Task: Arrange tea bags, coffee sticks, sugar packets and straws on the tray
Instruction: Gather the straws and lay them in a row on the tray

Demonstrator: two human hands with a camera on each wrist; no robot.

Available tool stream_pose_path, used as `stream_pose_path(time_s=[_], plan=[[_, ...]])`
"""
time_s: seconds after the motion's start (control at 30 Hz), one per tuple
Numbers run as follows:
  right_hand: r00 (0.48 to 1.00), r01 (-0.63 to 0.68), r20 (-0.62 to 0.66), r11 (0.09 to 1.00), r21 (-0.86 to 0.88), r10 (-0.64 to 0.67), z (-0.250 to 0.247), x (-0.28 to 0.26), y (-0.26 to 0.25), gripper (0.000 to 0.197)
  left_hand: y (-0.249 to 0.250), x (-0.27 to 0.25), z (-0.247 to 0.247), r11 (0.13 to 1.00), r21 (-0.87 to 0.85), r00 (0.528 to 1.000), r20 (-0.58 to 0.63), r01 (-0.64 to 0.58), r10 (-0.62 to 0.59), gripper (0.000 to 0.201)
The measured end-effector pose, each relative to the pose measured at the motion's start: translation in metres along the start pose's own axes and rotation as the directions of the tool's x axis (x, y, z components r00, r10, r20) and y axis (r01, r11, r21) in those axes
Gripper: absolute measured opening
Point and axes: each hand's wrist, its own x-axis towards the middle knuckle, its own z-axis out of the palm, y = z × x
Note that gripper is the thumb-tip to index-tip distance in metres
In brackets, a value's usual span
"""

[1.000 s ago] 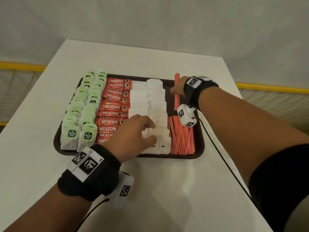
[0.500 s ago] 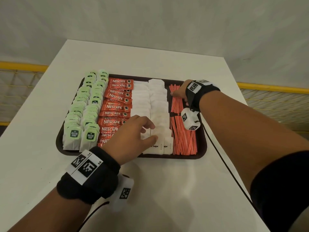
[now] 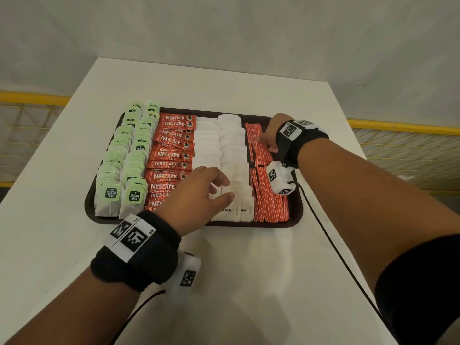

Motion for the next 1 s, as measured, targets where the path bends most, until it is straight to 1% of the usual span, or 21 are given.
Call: stream_pose_path(time_s=[0.03, 0.13, 0.27, 0.33, 0.43, 0.5, 0.53, 0.6, 0.67, 0.7, 0.73, 0.8, 0.87, 0.93, 1.0], plan=[[1.0, -0.001, -0.007, 1.0, 0.021, 0.001, -0.002, -0.003, 0.002, 0.028, 0.001, 0.001, 0.0, 1.0, 0.0, 1.0, 0.002, 0.004, -0.004, 0.024], [0.998, 0.006, -0.065, 1.0, 0.011, -0.005, -0.009, -0.018, 0.003, 0.04, 0.001, 0.005, -0.002, 1.0, 0.013, 1.0, -0.009, 0.006, -0.006, 0.023], [0.993, 0.049, -0.108, 0.996, 0.073, -0.041, -0.014, -0.056, 0.008, 0.038, 0.0, 0.008, -0.008, 1.0, 0.024, 0.998, -0.055, 0.007, -0.006, 0.023], [0.988, 0.073, -0.141, 0.995, 0.069, -0.062, -0.006, -0.08, 0.015, 0.039, -0.003, 0.006, -0.014, 0.999, 0.037, 0.994, -0.107, 0.011, -0.007, 0.026], [0.99, 0.02, -0.139, 1.0, 0.013, -0.018, 0.019, -0.114, 0.029, 0.055, -0.016, -0.001, -0.027, 0.996, 0.081, 0.971, -0.236, 0.043, -0.023, 0.033], [0.992, -0.023, -0.123, 1.0, -0.006, 0.022, 0.037, -0.131, 0.039, 0.069, -0.031, -0.012, -0.038, 0.981, 0.159, 0.946, -0.319, 0.113, -0.058, 0.038], [0.994, -0.03, -0.105, 1.0, 0.008, 0.031, 0.046, -0.138, 0.043, 0.08, -0.039, -0.02, -0.044, 0.967, 0.2, 0.935, -0.346, 0.157, -0.08, 0.041], [0.998, -0.022, -0.053, 0.995, 0.096, 0.027, 0.059, -0.151, 0.05, 0.103, -0.055, -0.039, -0.054, 0.937, 0.254, 0.918, -0.372, 0.24, -0.134, 0.049], [1.0, 0.014, -0.014, 0.978, 0.207, -0.011, 0.071, -0.159, 0.057, 0.118, -0.074, -0.054, -0.063, 0.904, 0.269, 0.904, -0.364, 0.332, -0.224, 0.063], [0.999, 0.034, -0.007, 0.969, 0.245, -0.034, 0.074, -0.162, 0.059, 0.12, -0.083, -0.06, -0.068, 0.885, 0.283, 0.9, -0.347, 0.368, -0.264, 0.071], [0.999, 0.048, -0.008, 0.963, 0.264, -0.047, 0.075, -0.166, 0.06, 0.119, -0.092, -0.065, -0.072, 0.87, 0.297, 0.898, -0.326, 0.393, -0.294, 0.076], [0.999, 0.054, -0.02, 0.963, 0.263, -0.051, 0.076, -0.17, 0.061, 0.111, -0.104, -0.071, -0.078, 0.856, 0.312, 0.898, -0.301, 0.412, -0.322, 0.082], [0.999, 0.052, -0.028, 0.969, 0.243, -0.047, 0.076, -0.172, 0.06, 0.108, -0.11, -0.073, -0.081, 0.857, 0.303, 0.898, -0.282, 0.417, -0.337, 0.088], [0.999, 0.041, -0.031, 0.972, 0.231, -0.034, 0.076, -0.173, 0.057, 0.111, -0.117, -0.072, -0.08, 0.867, 0.276, 0.901, -0.258, 0.414, -0.348, 0.095], [0.999, 0.035, -0.034, 0.973, 0.227, -0.028, 0.075, -0.174, 0.054, 0.114, -0.126, -0.07, -0.077, 0.892, 0.234, 0.911, -0.244, 0.387, -0.332, 0.1]])
